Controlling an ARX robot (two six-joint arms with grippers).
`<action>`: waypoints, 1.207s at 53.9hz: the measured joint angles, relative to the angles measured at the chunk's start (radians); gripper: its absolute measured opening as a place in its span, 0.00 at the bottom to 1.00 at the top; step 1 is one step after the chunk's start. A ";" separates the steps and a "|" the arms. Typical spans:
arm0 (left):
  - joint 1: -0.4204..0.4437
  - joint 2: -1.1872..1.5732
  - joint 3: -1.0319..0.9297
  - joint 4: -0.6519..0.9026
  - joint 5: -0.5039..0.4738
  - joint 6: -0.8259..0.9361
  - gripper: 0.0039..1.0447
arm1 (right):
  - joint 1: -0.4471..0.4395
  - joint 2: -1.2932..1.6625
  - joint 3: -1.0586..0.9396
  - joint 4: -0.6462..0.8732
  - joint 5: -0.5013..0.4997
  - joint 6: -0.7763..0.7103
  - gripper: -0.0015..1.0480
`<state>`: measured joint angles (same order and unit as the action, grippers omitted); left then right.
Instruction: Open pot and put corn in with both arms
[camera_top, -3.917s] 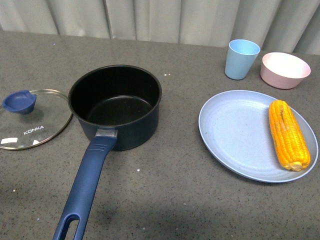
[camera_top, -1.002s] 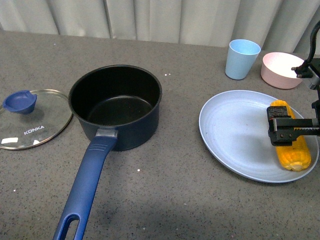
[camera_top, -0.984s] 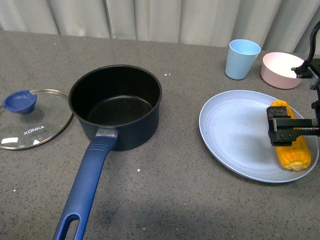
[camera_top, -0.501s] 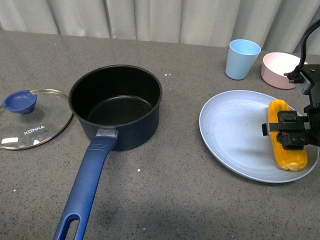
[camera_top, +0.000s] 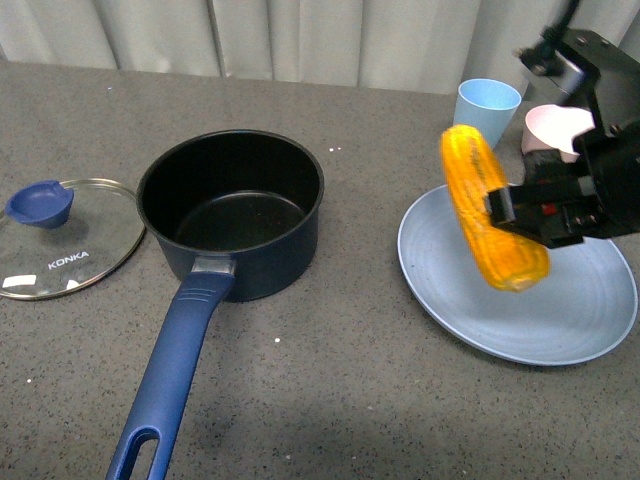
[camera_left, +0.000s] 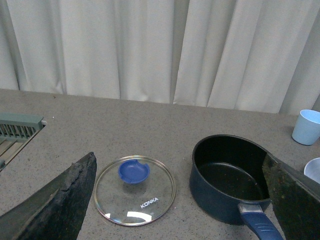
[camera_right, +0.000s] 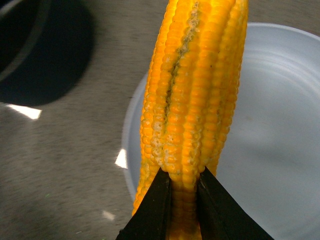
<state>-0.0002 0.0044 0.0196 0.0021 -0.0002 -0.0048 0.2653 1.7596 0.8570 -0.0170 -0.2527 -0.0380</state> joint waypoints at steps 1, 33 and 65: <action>0.000 0.000 0.000 0.000 0.000 0.000 0.94 | 0.016 0.000 0.014 -0.008 -0.016 0.000 0.09; 0.000 0.000 0.000 0.000 0.000 0.000 0.94 | 0.294 0.302 0.531 -0.173 -0.034 0.096 0.06; 0.000 0.000 0.000 0.000 0.000 0.000 0.94 | 0.320 0.381 0.653 -0.218 0.002 0.116 0.85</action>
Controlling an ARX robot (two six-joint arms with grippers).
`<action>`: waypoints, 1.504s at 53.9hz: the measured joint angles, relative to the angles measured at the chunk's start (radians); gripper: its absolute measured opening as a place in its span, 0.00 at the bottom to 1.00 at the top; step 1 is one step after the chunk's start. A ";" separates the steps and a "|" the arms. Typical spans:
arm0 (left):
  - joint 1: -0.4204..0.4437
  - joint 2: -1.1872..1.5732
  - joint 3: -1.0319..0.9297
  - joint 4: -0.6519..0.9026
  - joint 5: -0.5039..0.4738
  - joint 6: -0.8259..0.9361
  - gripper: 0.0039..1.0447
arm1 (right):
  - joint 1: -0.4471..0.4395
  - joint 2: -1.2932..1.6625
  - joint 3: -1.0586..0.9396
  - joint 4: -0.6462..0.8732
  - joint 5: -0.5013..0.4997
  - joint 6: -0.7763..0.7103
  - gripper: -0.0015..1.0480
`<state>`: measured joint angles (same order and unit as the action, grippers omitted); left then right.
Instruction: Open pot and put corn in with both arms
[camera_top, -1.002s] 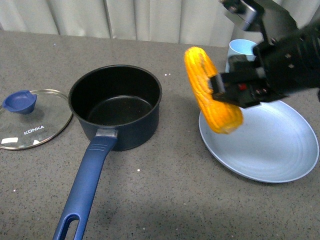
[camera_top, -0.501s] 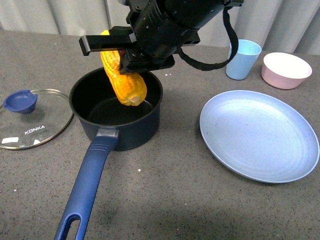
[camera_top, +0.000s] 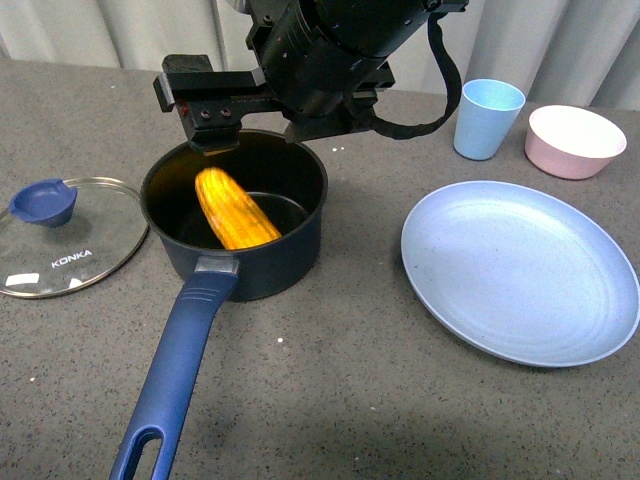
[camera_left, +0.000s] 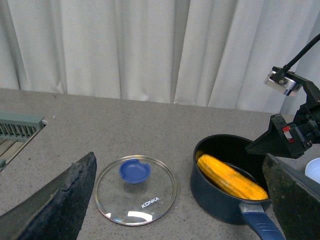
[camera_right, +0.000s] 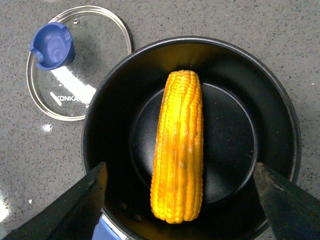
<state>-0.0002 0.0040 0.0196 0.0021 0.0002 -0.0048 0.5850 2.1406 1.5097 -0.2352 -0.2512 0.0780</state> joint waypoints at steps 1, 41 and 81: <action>0.000 0.000 0.000 0.000 0.000 0.000 0.94 | 0.000 0.000 0.000 0.003 0.002 0.000 0.86; 0.000 0.000 0.000 0.000 0.000 0.000 0.94 | -0.154 -0.747 -0.868 0.447 0.332 -0.002 0.91; 0.000 0.000 0.000 -0.001 0.000 0.000 0.94 | -0.399 -1.409 -1.408 0.864 0.430 -0.074 0.43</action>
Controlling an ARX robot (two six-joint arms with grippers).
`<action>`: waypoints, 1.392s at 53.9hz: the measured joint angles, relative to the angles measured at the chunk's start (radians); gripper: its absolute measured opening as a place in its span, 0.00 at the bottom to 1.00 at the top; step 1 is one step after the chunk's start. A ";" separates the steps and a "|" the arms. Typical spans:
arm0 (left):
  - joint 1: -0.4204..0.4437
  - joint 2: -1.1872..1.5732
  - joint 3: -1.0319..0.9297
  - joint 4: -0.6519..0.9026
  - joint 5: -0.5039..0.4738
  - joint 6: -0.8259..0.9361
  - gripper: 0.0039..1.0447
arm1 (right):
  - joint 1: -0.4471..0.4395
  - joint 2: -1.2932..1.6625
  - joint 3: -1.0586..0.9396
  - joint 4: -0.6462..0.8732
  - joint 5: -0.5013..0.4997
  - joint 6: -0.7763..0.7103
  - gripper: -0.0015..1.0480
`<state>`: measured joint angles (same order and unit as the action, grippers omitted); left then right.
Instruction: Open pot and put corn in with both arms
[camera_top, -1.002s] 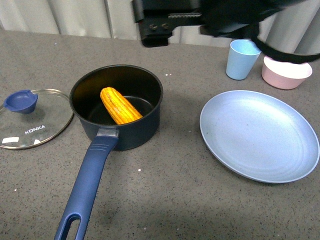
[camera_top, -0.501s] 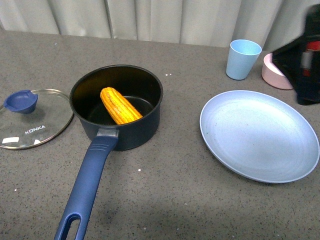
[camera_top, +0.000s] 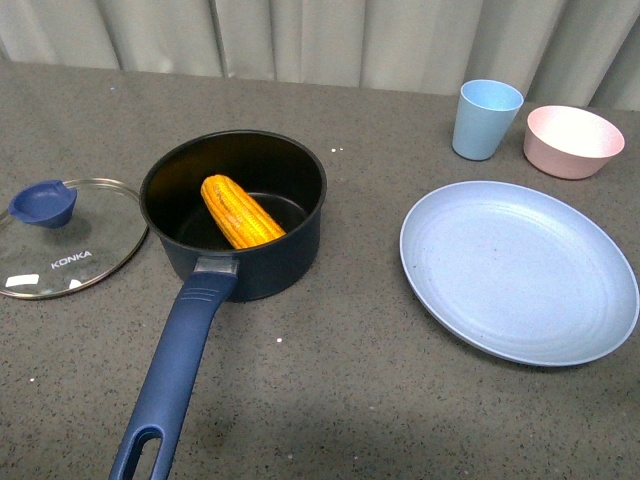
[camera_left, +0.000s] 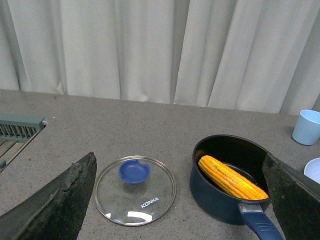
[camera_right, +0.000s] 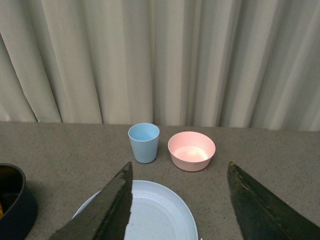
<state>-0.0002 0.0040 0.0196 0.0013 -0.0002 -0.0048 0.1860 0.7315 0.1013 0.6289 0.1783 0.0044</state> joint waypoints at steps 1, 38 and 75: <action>0.000 0.000 0.000 0.000 0.000 0.000 0.94 | -0.003 -0.006 -0.003 -0.004 -0.003 0.000 0.42; 0.000 0.000 0.000 -0.001 0.000 0.000 0.94 | -0.183 -0.362 -0.096 -0.257 -0.177 -0.003 0.01; 0.000 0.000 0.000 -0.001 0.000 0.000 0.94 | -0.183 -0.628 -0.095 -0.547 -0.177 -0.003 0.01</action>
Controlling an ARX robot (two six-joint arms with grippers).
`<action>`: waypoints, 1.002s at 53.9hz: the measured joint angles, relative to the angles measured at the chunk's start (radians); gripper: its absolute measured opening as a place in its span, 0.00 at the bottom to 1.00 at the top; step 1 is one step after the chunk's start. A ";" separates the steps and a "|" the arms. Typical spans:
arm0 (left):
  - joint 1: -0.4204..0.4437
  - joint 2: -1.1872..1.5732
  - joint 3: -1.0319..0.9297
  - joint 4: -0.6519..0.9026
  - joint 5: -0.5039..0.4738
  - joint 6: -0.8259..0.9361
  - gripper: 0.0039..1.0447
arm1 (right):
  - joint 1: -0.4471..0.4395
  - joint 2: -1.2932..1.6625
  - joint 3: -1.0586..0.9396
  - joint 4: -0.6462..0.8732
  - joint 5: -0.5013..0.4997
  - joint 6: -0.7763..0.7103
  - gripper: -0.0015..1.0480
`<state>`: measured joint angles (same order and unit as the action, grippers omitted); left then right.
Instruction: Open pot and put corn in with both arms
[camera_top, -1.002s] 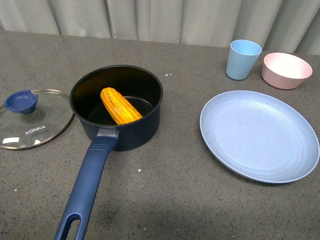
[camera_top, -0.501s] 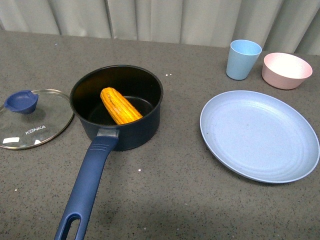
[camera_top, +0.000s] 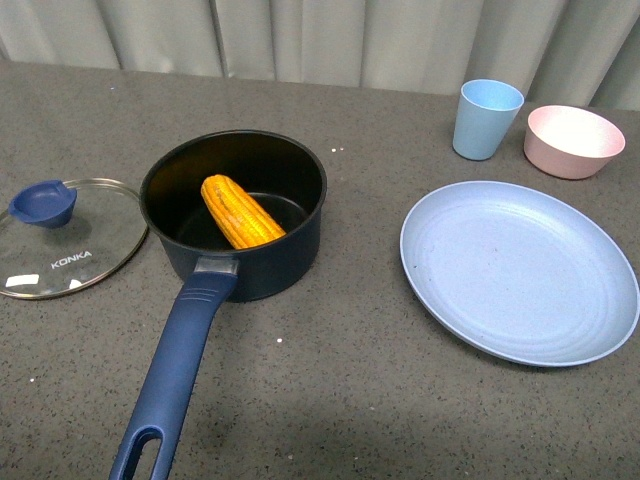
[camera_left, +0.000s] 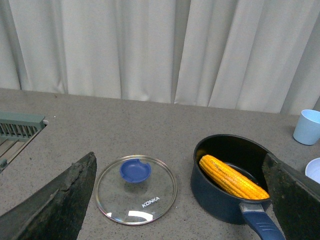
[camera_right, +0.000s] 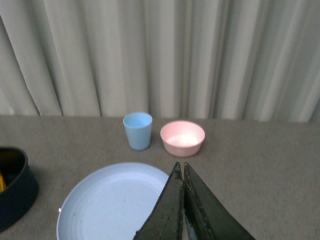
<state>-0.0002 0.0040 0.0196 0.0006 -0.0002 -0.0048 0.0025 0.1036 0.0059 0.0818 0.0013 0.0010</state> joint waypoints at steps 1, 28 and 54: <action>0.000 0.000 0.000 0.000 0.000 0.000 0.94 | 0.000 -0.041 0.000 -0.052 -0.002 -0.001 0.01; 0.000 -0.001 0.000 0.000 0.000 0.000 0.94 | 0.000 -0.099 0.000 -0.080 -0.002 -0.001 0.55; 0.000 -0.001 0.000 0.000 0.000 0.000 0.94 | 0.000 -0.099 0.000 -0.080 -0.002 0.000 0.91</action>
<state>-0.0002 0.0032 0.0196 0.0006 -0.0002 -0.0048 0.0025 0.0044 0.0059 0.0017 -0.0010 0.0006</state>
